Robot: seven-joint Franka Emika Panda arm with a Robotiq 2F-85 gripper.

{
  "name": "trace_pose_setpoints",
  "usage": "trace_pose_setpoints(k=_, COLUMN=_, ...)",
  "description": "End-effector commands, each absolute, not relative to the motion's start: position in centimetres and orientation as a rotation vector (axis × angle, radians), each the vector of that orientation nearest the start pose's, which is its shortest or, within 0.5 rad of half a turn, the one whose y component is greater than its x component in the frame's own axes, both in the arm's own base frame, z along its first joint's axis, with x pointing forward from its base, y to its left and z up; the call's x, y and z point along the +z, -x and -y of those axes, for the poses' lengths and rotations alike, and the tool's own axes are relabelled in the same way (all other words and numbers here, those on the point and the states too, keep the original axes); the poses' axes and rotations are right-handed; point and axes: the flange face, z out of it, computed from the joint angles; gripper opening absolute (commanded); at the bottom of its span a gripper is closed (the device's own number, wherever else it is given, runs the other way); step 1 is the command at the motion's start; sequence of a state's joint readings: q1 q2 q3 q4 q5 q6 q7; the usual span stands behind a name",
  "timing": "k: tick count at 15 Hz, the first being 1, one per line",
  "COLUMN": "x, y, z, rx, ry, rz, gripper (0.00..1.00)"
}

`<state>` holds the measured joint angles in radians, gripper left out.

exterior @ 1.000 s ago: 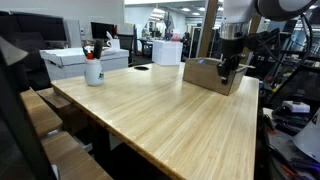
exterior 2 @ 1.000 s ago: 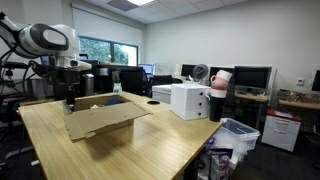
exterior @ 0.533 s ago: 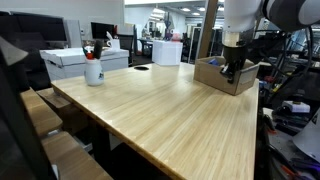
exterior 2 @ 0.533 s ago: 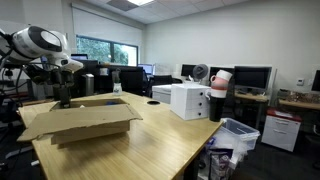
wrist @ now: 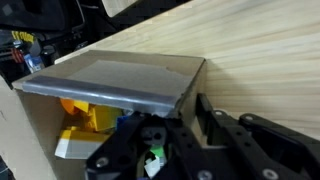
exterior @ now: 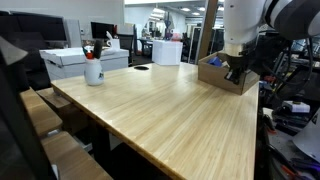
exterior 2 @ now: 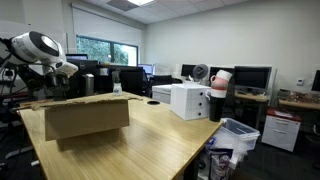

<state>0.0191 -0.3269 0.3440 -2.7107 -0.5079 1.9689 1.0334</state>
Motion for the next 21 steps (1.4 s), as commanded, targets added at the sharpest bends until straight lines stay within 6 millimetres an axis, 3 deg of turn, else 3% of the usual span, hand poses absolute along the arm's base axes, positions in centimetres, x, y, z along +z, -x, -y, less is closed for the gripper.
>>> trace_pose_setpoints(k=1, x=29.6, y=-33.4, z=-9.7, rx=0.008, ry=-2.298, rz=0.445, gripper=0.07)
trace_pose_setpoints(k=12, x=26.8, y=-33.7, z=-12.1, rx=0.021, ry=-2.151, rz=0.319, gripper=0.07)
trace_pose_setpoints(k=21, x=24.6, y=-34.0, z=-12.1, rx=0.068, ry=-1.985, rz=0.300, gripper=0.07)
